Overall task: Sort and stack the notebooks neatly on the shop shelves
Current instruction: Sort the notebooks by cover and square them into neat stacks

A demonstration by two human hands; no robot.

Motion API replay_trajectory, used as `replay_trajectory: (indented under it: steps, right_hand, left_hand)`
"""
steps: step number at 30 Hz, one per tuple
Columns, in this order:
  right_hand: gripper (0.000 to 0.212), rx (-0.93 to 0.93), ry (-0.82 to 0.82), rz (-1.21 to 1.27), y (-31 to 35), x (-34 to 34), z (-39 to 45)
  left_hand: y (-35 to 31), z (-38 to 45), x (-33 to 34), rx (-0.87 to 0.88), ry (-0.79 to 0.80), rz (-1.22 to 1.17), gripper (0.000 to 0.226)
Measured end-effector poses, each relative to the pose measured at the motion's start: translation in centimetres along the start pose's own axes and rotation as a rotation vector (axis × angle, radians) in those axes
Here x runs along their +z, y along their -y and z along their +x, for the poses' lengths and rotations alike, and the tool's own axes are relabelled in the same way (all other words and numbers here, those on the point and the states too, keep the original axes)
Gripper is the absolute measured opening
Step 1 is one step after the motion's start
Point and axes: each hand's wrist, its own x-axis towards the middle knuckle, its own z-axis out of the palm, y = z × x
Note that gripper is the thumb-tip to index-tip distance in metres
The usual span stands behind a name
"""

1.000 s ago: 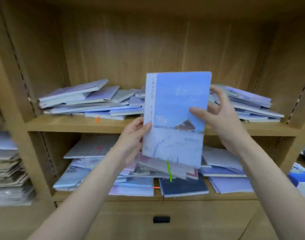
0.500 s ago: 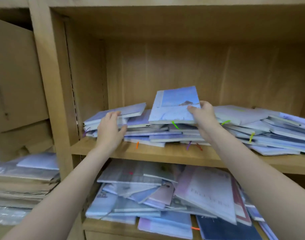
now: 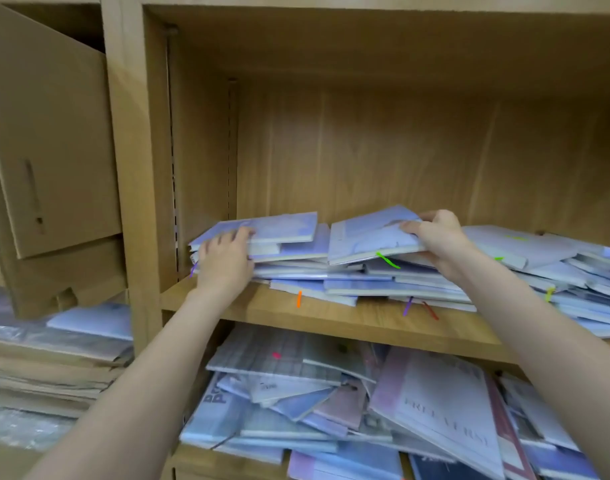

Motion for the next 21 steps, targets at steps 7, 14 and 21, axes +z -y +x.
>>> replay_trajectory:
  steps: [7, 14, 21]
  right_hand:
    - [0.017, -0.048, -0.020, 0.029, -0.4, -0.3, -1.1]
    - [0.041, -0.034, -0.053, 0.039, -1.0, 0.7, -1.2]
    - [0.041, -0.051, -0.081, 0.002, -1.2, 1.2, -2.2]
  left_hand:
    - [1.3, -0.4, -0.9, 0.064, -0.135, 0.191, 0.034]
    - [2.0, -0.8, -3.6, 0.296, -0.087, 0.001, 0.034]
    - [3.4, -1.8, -3.0, -0.062, 0.022, 0.126, 0.040]
